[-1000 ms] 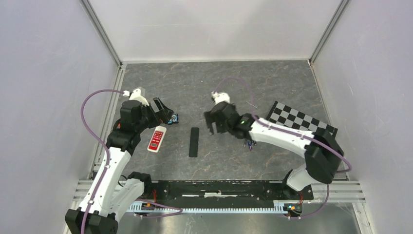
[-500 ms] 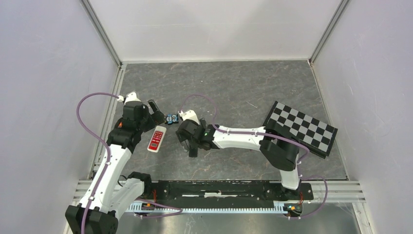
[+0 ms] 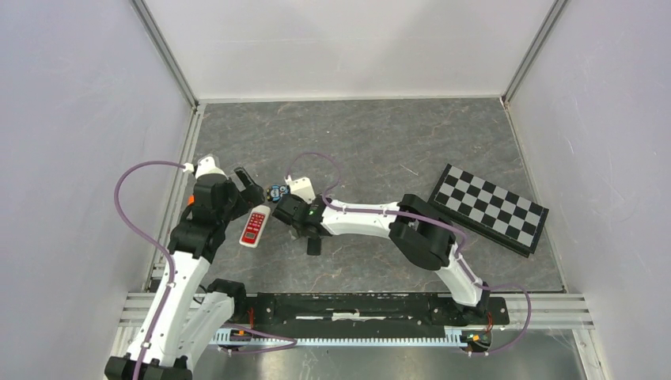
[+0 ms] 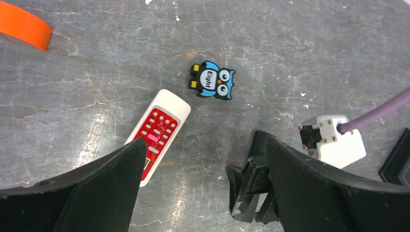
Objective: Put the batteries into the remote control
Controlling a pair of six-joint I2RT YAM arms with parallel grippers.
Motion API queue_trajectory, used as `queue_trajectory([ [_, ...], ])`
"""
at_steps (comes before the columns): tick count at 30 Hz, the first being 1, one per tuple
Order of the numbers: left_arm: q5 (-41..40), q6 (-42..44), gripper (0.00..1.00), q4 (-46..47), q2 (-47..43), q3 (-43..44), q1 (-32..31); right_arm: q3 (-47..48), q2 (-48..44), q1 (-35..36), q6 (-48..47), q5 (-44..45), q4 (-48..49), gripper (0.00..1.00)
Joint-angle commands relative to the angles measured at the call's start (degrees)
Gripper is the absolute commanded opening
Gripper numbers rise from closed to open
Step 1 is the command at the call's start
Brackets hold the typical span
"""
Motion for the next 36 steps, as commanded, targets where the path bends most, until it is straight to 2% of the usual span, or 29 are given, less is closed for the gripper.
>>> queue_trajectory([
  [1, 2.3, -1.3, 1.0, 4.9, -3.5, -1.9, 0.1, -1.0, -1.0, -1.1, 8.9, 3.9, -7.9, 0.77],
  [5, 7.9, -0.6, 1.0, 6.9, -4.6, -3.0, -0.1, -10.4, -5.4, -3.9, 12.8, 0.8, -3.5, 0.49],
  [8, 15.6, -1.0, 1.0, 9.2, -4.6, -4.7, 0.0, -12.5, -7.6, -5.1, 14.2, 0.3, -1.5, 0.42],
  [13, 24.8, -2.7, 1.0, 10.2, -4.1, -8.2, -0.4, -15.3, -12.3, -9.1, 17.5, -2.8, 2.4, 0.39],
  [16, 29.2, -5.0, 1.0, 12.3, -4.5, -10.8, -0.9, -18.6, -15.9, -12.1, 20.4, -7.9, 7.0, 0.38],
  [22, 42.2, -12.0, 1.0, 28.0, -1.7, -17.8, -4.5, -24.3, -21.4, -16.4, 27.5, -18.1, 13.2, 0.37],
  [25, 42.2, -10.8, 1.0, 28.8, 1.7, -16.7, -8.8, -26.9, -23.1, -17.5, 31.1, -23.5, 18.0, 0.37],
  [31, 35.3, -11.1, 1.0, 31.7, 7.6, -15.4, -15.3, -28.8, -25.2, -17.7, 35.7, -30.3, 23.3, 0.37],
  [36, 32.2, -12.5, 0.91, 30.6, 14.4, -13.4, -17.8, -28.5, -26.0, -18.2, 36.8, -31.8, 24.4, 0.37],
])
